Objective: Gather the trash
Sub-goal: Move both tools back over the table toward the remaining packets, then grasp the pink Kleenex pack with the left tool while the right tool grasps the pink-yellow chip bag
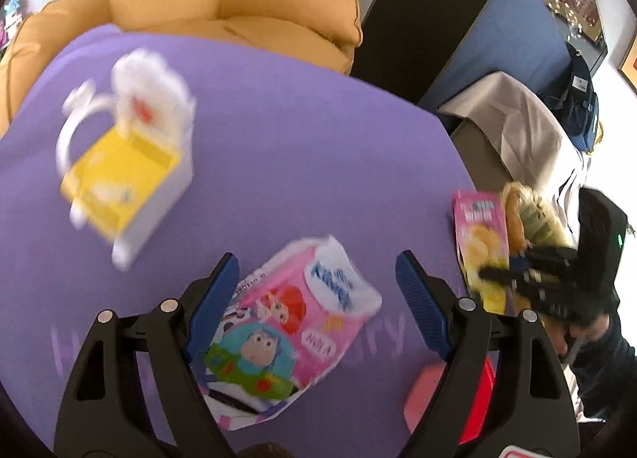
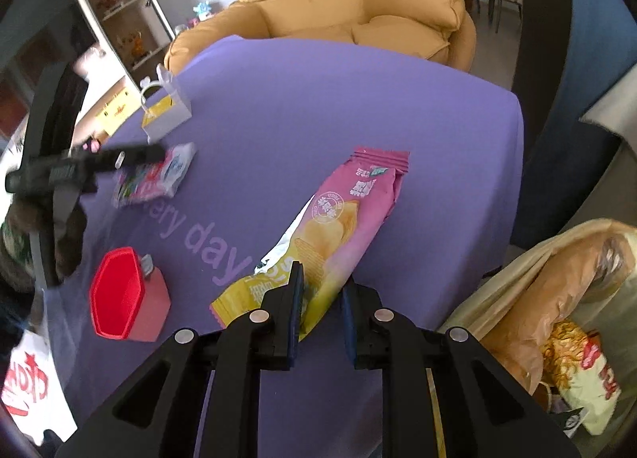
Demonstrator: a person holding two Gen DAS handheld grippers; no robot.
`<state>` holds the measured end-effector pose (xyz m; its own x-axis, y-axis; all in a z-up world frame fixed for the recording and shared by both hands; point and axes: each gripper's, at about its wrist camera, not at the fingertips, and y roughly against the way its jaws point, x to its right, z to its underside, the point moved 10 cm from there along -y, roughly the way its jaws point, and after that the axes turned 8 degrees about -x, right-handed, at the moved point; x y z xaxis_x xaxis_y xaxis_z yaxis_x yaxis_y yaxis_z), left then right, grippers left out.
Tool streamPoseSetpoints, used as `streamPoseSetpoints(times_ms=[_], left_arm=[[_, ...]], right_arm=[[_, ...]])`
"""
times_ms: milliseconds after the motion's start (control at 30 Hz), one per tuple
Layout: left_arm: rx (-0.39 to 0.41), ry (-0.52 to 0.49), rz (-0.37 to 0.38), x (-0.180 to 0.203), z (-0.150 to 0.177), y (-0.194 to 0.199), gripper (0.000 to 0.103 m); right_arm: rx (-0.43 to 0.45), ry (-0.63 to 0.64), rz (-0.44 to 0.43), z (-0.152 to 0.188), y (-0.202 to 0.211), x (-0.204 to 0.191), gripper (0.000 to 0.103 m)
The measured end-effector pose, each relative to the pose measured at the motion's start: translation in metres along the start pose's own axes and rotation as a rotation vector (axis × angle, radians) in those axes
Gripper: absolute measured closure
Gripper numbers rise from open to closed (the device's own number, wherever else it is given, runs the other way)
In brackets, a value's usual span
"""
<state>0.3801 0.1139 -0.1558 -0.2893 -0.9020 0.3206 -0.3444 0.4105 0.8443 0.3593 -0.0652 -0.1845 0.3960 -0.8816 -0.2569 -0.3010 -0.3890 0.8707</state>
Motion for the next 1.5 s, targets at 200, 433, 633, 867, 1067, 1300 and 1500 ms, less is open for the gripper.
streamPoseSetpoints(times_ms=[200,433,633,867,1067,1300,1500], left_arm=[[-0.005,0.015,-0.019,-0.003,0.035,0.015,0.026],[-0.024,-0.023,-0.064,-0.013,0.059,0.030,0.026],[-0.047,-0.163,-0.149,-0.011,0.079,0.033,0.026],[-0.070,-0.151,-0.227,-0.012,0.078,0.027,0.026],[-0.025,-0.091,-0.265,-0.017,0.079,0.035,0.063],[0.092,0.156,-0.182,-0.033,0.078,0.057,0.076],[0.142,0.197,-0.181,-0.030,0.074,0.060,0.076]], right_arm=[[0.014,-0.028,-0.025,0.000,0.000,0.001,0.082],[0.042,0.047,0.076,0.005,0.001,-0.007,0.082],[0.053,0.060,0.071,0.007,0.001,-0.008,0.078],[0.054,0.029,0.049,0.011,0.014,-0.012,0.078],[0.146,0.000,0.056,0.009,0.042,-0.008,0.078],[0.088,-0.165,0.052,0.010,0.030,0.017,0.078],[0.077,-0.160,0.116,-0.003,0.011,0.018,0.078]])
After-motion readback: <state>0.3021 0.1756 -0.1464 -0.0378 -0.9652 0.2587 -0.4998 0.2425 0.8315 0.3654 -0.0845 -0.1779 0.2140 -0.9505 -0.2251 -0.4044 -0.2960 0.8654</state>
